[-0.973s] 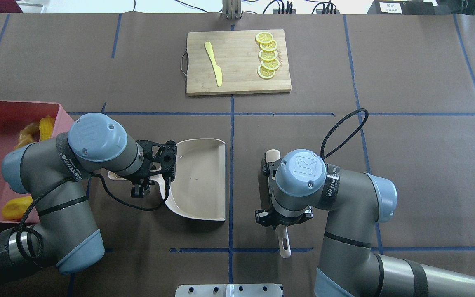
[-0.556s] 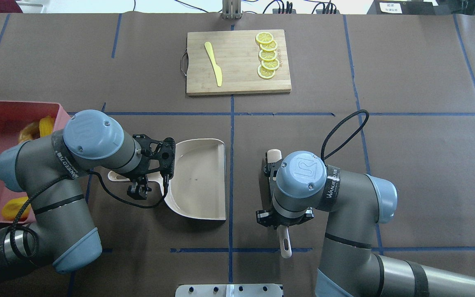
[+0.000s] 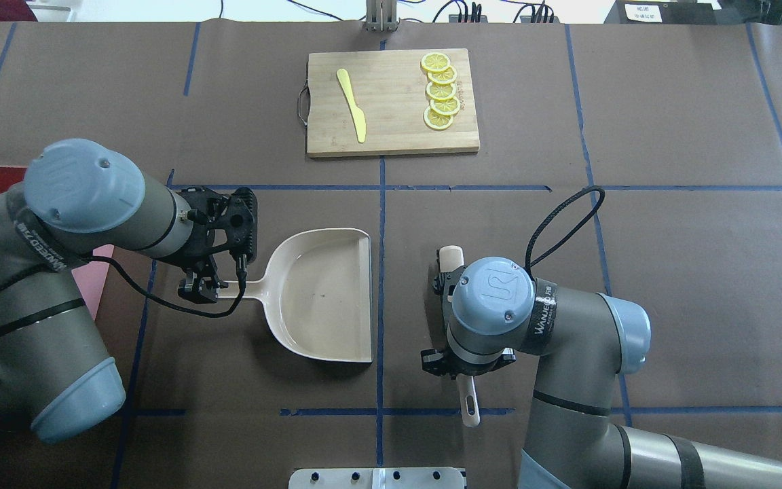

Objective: Sweep and dump trash into bin
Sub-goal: 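Release the dustpan handle and raise the left gripper back over the bin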

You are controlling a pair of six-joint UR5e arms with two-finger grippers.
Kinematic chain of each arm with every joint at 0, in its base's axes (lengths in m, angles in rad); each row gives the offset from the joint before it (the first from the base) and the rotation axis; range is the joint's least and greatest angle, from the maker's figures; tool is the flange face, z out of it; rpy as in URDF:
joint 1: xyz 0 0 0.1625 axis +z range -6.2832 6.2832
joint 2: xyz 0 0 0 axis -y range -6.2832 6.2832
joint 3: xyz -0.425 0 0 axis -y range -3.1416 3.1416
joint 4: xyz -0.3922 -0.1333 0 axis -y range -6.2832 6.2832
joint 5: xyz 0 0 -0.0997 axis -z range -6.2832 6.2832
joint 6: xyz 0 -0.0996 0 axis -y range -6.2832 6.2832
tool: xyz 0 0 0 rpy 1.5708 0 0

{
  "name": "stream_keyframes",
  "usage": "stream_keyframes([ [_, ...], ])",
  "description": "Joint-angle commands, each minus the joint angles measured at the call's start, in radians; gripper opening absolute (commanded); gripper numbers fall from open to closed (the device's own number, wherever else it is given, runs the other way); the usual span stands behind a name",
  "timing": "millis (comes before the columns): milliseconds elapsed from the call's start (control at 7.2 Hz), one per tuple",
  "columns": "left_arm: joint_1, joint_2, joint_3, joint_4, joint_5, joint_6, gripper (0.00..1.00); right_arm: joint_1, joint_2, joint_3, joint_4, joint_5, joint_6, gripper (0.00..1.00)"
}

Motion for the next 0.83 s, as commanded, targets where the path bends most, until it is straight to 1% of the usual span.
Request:
stream_keyframes([
  [0, -0.127, 0.023, -0.004, 0.041, -0.006, -0.042, 1.00, 0.001, -0.001, -0.001, 0.000, -0.007, -0.001, 0.00],
  [139, -0.185, 0.036, -0.005, 0.062, -0.012, -0.042, 0.99, 0.001, -0.001, 0.001, 0.000, -0.012, 0.000, 0.00],
  [278, -0.233, 0.101, -0.003, 0.062, -0.013, -0.046, 1.00, -0.001, -0.001, 0.002, 0.001, -0.012, 0.000, 0.00],
  [417, -0.320, 0.146, 0.018, 0.062, -0.050, -0.075, 1.00, -0.001, -0.002, 0.002, 0.001, -0.013, 0.000, 0.00],
  [695, -0.565, 0.198, 0.161, 0.059, -0.278, -0.127, 1.00, 0.004, -0.002, 0.002, 0.001, -0.013, -0.001, 0.00],
])
